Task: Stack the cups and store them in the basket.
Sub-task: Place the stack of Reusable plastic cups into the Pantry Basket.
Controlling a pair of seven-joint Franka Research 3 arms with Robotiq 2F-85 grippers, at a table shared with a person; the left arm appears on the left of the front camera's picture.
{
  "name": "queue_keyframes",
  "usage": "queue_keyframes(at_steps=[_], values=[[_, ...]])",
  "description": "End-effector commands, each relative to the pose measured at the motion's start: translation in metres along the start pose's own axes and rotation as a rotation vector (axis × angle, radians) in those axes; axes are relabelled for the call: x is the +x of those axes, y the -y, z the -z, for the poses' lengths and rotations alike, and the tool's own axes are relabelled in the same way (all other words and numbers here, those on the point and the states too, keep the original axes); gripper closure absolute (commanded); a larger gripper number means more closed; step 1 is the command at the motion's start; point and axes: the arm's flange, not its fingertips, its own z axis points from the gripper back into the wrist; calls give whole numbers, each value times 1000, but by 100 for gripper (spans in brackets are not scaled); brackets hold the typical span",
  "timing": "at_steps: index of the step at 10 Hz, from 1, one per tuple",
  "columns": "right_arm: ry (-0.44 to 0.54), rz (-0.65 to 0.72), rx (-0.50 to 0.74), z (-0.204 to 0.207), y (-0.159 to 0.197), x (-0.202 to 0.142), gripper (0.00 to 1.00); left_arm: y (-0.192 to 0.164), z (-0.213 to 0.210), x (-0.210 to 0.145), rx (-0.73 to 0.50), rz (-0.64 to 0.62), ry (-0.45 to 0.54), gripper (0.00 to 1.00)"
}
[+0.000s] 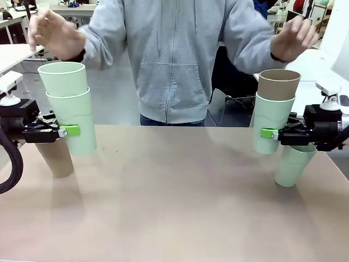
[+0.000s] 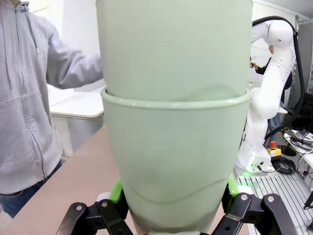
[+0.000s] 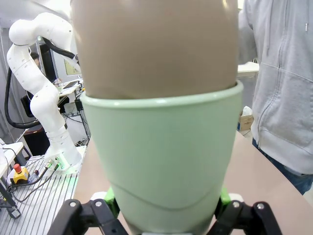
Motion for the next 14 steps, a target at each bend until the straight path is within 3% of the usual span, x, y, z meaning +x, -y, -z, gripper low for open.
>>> queue_keyframes(at_steps=[1, 14], values=[[4, -3, -4, 0, 0, 2, 15, 2, -2, 4, -4, 8, 11, 14], [4, -3, -4, 0, 0, 2, 15, 2, -2, 4, -4, 8, 11, 14]])
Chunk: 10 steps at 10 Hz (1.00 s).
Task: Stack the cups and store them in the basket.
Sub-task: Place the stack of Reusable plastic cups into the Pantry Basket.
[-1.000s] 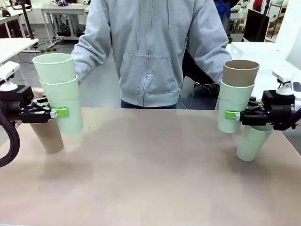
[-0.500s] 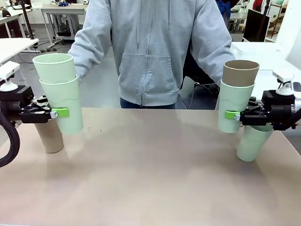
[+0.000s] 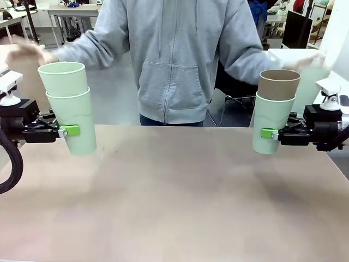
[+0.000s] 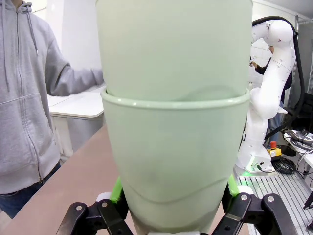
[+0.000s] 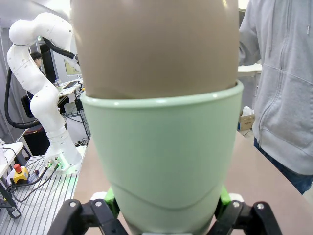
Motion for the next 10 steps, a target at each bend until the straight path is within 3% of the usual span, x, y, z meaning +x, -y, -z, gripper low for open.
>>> queue_keyframes(at_steps=[1, 10], values=[[4, -3, -4, 0, 0, 2, 15, 2, -2, 4, -4, 8, 11, 14], [4, -3, -4, 0, 0, 2, 15, 2, -2, 4, -4, 8, 11, 14]])
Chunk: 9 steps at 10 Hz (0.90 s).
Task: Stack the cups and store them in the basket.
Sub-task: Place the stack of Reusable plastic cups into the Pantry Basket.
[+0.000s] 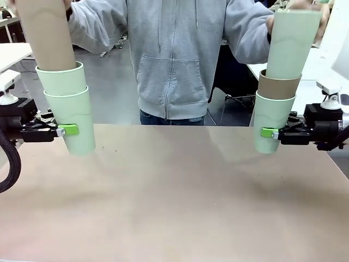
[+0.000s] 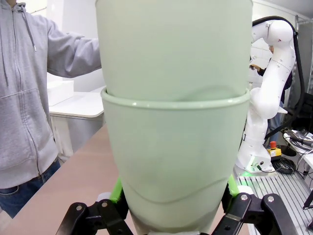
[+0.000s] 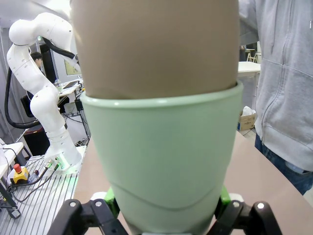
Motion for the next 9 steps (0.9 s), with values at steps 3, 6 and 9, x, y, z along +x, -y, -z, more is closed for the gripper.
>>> queue_keyframes(at_steps=[3, 6, 9], values=[[4, -3, -4, 0, 0, 2, 15, 2, -2, 4, -4, 8, 11, 14], [4, -3, -4, 0, 0, 2, 15, 2, -2, 4, -4, 8, 11, 14], [4, -3, -4, 0, 0, 2, 15, 2, -2, 4, -4, 8, 11, 14]])
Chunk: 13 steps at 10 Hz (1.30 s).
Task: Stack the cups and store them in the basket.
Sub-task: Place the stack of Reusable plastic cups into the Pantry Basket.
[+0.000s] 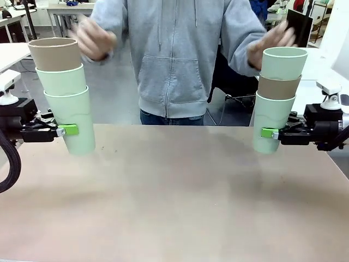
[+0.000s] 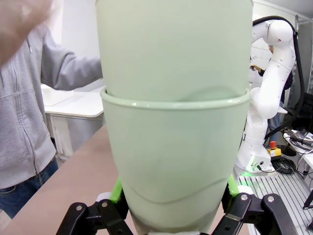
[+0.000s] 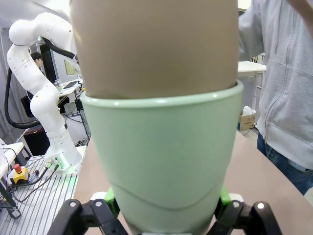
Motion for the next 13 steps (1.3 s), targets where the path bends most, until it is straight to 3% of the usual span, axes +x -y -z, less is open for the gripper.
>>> queue_keyframes(at_steps=[1, 13], values=[[4, -5, -4, 0, 0, 2, 15, 2, -2, 4, -3, 8, 12, 14], [4, -5, -4, 0, 0, 2, 15, 2, -2, 4, -3, 8, 12, 14]])
